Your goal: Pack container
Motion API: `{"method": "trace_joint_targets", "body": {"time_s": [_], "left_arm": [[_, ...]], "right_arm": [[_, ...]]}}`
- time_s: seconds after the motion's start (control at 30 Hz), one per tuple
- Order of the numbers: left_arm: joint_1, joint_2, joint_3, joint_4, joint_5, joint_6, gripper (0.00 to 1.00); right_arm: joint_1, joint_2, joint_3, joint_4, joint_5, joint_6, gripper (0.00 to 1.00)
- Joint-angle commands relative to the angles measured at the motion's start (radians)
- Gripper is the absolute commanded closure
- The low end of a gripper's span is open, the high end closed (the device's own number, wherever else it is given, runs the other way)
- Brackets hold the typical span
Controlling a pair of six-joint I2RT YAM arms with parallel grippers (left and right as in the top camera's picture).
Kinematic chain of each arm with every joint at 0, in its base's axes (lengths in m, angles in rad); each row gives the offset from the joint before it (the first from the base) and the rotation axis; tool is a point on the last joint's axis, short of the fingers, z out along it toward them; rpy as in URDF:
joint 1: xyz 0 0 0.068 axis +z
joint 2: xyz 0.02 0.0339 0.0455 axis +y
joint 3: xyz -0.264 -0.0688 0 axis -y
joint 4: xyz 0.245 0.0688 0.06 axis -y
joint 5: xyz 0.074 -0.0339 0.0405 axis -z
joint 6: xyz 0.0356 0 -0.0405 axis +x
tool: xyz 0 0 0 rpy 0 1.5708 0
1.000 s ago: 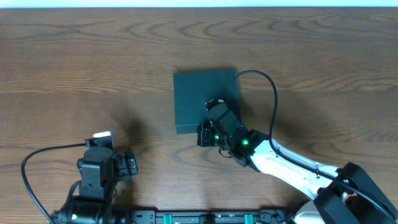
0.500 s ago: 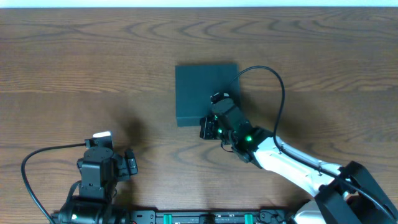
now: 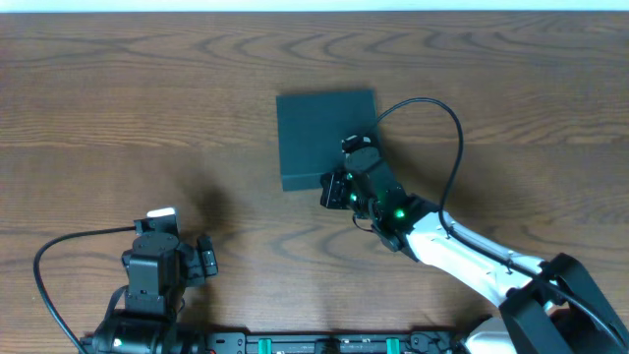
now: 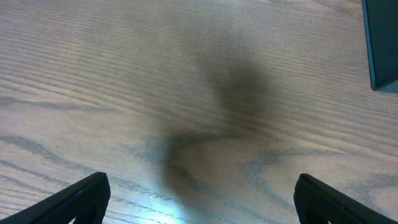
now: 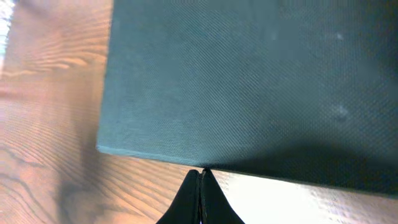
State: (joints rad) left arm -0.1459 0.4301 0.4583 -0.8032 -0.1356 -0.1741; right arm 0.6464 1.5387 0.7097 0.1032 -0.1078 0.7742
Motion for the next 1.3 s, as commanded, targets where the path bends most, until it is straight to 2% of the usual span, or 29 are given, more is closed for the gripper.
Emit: {"method": "trace_joint_targets", "body": {"time_s": [0.0, 0.43, 0.6, 0.97, 1.27], "left_arm": [[0.003, -0.005, 0.000, 0.002, -0.013, 0.021, 0.05], [0.003, -0.005, 0.000, 0.002, -0.013, 0.021, 0.05], [0.003, -0.005, 0.000, 0.002, -0.013, 0.021, 0.04], [0.003, -0.005, 0.000, 0.002, -0.013, 0.021, 0.05], [0.003, -0.005, 0.000, 0.002, -0.013, 0.021, 0.05]], "right_arm": [[-0.013, 0.006, 0.001, 0.027, 0.010, -0.004, 0.98], [-0.025, 0.039, 0.001, 0.045, 0.002, 0.018, 0.98], [-0.022, 0.059, 0.003, 0.088, -0.055, 0.034, 0.98], [-0.016, 0.004, 0.011, 0.056, -0.171, 0.016, 0.99], [0.010, 0.006, 0.011, 0.009, -0.096, -0.026, 0.98]]}}
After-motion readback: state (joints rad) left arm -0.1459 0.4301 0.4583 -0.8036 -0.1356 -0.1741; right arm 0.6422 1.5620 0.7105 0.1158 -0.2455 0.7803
